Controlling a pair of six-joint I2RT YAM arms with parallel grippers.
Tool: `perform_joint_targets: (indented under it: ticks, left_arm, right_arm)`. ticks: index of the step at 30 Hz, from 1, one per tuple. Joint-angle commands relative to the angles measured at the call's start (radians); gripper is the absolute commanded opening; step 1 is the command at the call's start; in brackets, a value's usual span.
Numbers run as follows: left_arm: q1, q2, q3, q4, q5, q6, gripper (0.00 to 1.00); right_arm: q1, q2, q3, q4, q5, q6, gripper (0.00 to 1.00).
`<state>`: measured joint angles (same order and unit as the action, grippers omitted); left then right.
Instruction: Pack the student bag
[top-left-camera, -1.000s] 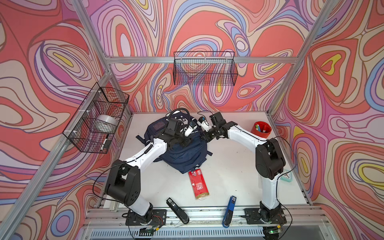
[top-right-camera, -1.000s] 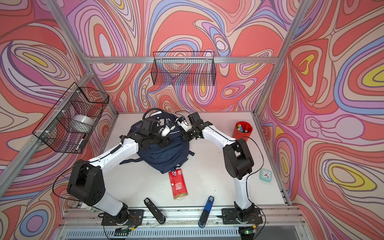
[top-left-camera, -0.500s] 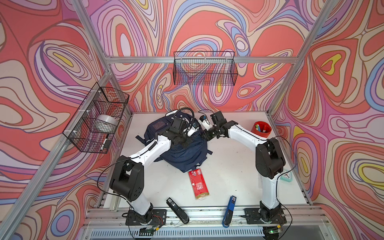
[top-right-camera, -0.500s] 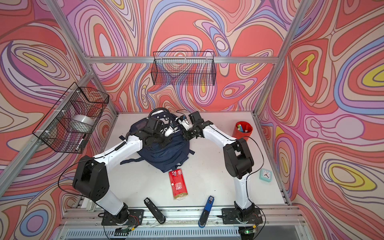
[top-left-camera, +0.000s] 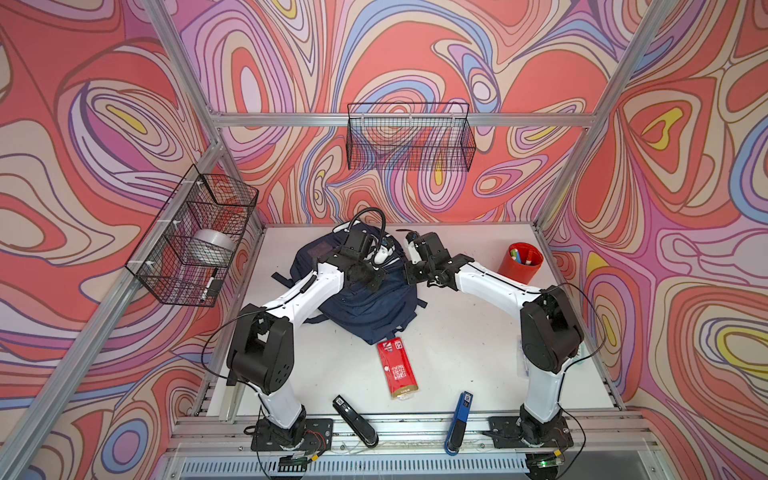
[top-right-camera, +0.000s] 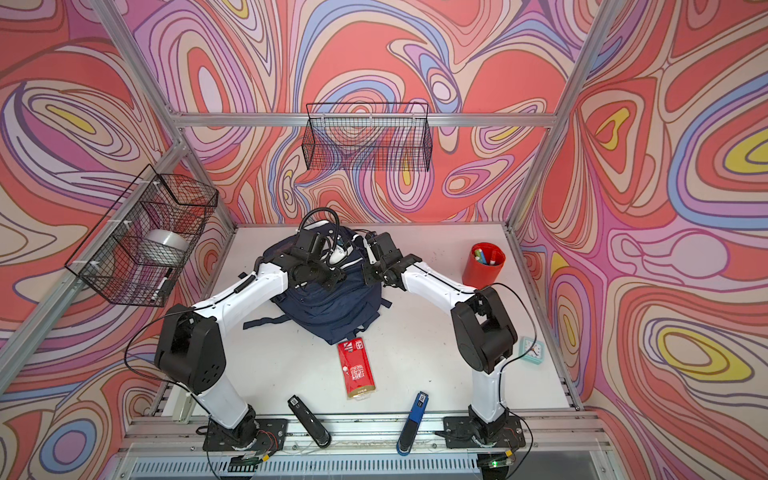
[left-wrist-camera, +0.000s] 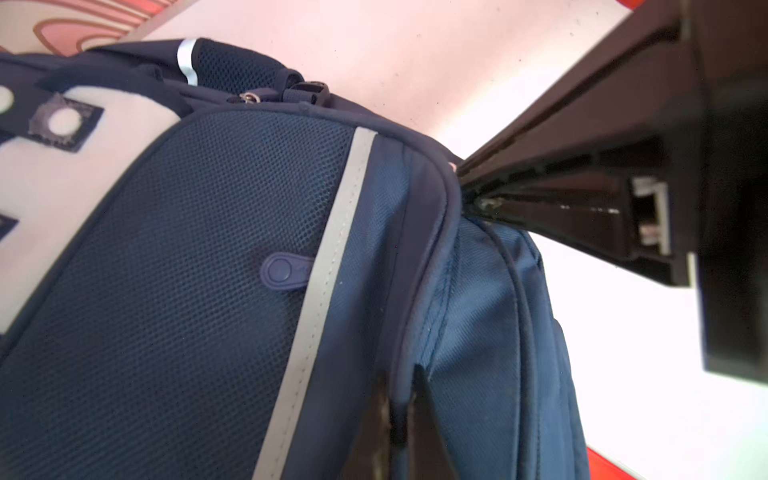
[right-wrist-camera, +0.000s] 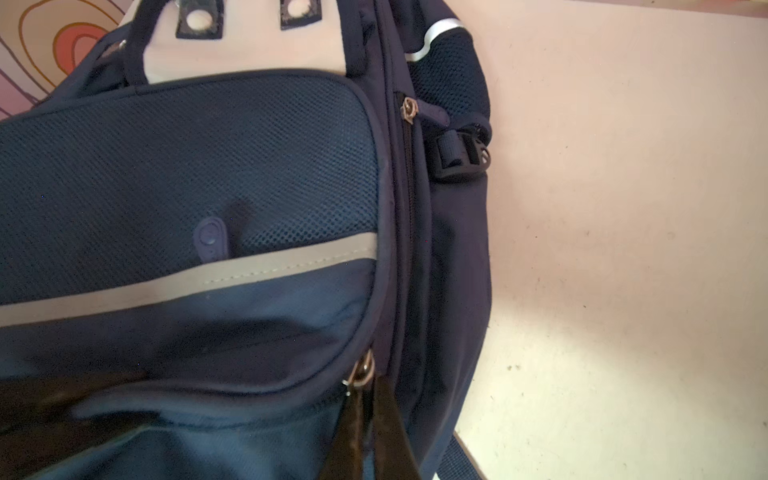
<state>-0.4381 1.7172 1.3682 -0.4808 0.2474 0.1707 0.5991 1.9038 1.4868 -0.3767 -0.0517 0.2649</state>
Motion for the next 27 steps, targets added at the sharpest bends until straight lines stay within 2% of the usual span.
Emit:
perform_joint_targets:
  ticks: [1, 7, 11, 13, 14, 16, 18, 20, 21, 23, 27]
  left_arm:
    - [-0.001, 0.031, 0.026, 0.025, 0.033, -0.051, 0.00]
    - [-0.001, 0.044, 0.021, 0.033, 0.052, -0.075, 0.00]
    - [0.021, 0.017, -0.015, 0.087, 0.107, -0.121, 0.00]
    - [0.047, 0.006, -0.026, 0.102, 0.146, -0.147, 0.00]
    - [0.053, 0.003, -0.032, 0.109, 0.146, -0.156, 0.00]
    - [0.057, -0.006, -0.036, 0.105, 0.142, -0.158, 0.00]
    - [0.057, -0.017, -0.049, 0.111, 0.152, -0.157, 0.00]
    - [0.056, -0.032, -0.081, 0.144, 0.163, -0.145, 0.00]
    - [0.057, -0.039, -0.105, 0.172, 0.164, -0.140, 0.00]
    - [0.056, -0.055, -0.141, 0.208, 0.185, -0.121, 0.00]
    - [0.059, -0.090, -0.195, 0.271, 0.244, -0.077, 0.00]
  right_arm:
    - [0.074, -0.071, 0.003, 0.082, -0.090, 0.061, 0.00]
    - [0.146, -0.061, 0.039, 0.130, -0.084, 0.086, 0.00]
    - [0.142, -0.094, -0.008, 0.153, -0.041, 0.076, 0.00]
    - [0.104, -0.104, -0.057, 0.169, -0.044, 0.050, 0.00]
    - [0.071, -0.104, -0.088, 0.191, -0.095, 0.058, 0.00]
    - [-0.004, -0.083, -0.141, 0.259, -0.293, 0.094, 0.00]
    - [-0.017, -0.064, -0.153, 0.270, -0.378, 0.051, 0.01]
    - [-0.015, -0.054, -0.162, 0.273, -0.430, -0.008, 0.11]
    - [-0.015, -0.048, -0.174, 0.284, -0.443, -0.031, 0.22]
    - [-0.017, -0.040, -0.194, 0.307, -0.404, -0.085, 0.37]
    - [-0.033, -0.032, -0.202, 0.333, -0.321, -0.163, 0.50]
